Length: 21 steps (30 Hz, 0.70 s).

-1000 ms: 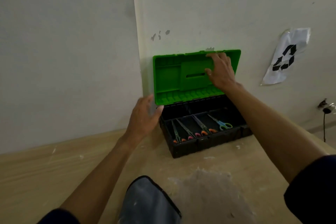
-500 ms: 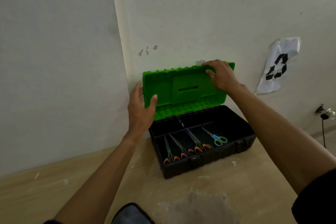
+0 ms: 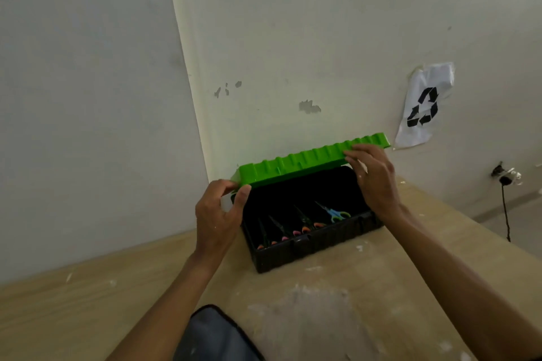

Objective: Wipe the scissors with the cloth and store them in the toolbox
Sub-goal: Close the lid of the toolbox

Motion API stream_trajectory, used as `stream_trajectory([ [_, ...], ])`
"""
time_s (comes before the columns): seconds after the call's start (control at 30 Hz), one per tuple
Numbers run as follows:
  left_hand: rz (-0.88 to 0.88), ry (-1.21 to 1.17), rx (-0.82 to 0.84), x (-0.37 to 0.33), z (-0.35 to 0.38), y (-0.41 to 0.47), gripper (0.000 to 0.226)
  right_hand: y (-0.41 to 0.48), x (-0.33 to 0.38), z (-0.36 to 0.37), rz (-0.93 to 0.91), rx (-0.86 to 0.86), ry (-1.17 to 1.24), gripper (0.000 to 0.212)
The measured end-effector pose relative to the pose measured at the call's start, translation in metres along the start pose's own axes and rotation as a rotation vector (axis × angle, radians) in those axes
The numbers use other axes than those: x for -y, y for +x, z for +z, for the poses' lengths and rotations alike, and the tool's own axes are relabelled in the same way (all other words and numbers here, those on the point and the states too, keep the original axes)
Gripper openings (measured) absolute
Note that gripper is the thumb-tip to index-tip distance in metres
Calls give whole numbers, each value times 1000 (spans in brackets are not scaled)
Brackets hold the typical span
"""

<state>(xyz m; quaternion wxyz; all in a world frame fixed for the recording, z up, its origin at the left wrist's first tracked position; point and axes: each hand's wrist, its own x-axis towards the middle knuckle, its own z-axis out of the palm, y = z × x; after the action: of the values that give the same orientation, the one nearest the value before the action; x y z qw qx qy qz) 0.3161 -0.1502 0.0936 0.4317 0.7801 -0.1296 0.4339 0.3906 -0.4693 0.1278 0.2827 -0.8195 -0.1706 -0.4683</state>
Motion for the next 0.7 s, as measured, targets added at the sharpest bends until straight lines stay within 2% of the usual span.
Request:
stream_trajectory([
  [0.27,-25,0,104,-1,-1,-63,27,-90,-16,-7,13,-5,-99,15],
  [0.43,104,253,266,2,-2,-81,36,-124,-25,-3,4,83,-162,16],
  [0.7,135,325,340,1,-6,-79,36,-130,-14,-6,98,163,-151,23],
])
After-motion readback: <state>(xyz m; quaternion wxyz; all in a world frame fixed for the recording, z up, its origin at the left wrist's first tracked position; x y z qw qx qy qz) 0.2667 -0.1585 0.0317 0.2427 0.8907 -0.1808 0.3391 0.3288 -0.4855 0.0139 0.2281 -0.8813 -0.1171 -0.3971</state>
